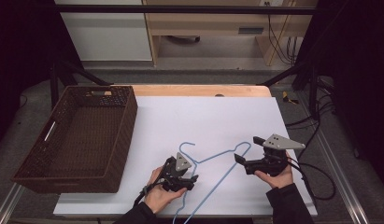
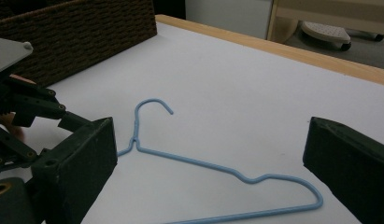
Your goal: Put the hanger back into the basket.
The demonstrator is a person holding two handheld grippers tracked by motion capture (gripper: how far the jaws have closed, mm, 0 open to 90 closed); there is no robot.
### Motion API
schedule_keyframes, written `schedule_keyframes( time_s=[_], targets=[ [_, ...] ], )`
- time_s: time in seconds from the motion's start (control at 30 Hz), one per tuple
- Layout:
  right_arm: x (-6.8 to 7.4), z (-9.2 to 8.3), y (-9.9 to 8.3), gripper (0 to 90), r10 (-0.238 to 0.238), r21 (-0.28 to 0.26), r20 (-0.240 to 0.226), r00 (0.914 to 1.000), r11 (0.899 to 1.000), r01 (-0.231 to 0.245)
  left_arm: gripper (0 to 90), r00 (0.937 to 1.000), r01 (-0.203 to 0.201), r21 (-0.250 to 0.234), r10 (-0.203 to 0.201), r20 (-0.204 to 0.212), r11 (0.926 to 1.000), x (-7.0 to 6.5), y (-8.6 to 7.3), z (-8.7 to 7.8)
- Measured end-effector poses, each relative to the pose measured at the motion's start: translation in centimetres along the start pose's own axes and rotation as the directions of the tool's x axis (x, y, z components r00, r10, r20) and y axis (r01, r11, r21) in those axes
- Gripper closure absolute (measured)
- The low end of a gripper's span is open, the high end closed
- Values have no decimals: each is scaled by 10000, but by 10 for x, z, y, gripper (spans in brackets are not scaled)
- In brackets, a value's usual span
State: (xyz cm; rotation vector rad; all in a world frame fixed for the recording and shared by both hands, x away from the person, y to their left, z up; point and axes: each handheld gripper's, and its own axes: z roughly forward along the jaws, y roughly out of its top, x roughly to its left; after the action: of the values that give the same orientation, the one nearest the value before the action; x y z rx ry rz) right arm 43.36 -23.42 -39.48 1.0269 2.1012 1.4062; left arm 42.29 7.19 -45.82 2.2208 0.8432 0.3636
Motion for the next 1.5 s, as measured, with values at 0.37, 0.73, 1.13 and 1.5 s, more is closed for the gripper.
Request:
schedule_keyframes(
  time_s=[0.37,0.73,1.13,1.5],
  targets=[
    [0,1,0,37,63,-56,-64,10000,10000,-63,518,9938,946,370,-922,-616,9948,-9,-2,14],
    [2,10,-3,39,-97,255,-148,9998,9996,101,669,9759,1905,432,-1845,-1163,9807,-12,-6,11],
    [5,17,-5,39,-102,425,-233,9997,9990,112,725,9666,2069,179,-2015,-1581,9782,-22,-11,12],
    [8,23,-6,40,-158,641,-254,9996,9978,174,751,9605,2023,303,-1922,-2013,9789,-30,-8,14]
  ],
)
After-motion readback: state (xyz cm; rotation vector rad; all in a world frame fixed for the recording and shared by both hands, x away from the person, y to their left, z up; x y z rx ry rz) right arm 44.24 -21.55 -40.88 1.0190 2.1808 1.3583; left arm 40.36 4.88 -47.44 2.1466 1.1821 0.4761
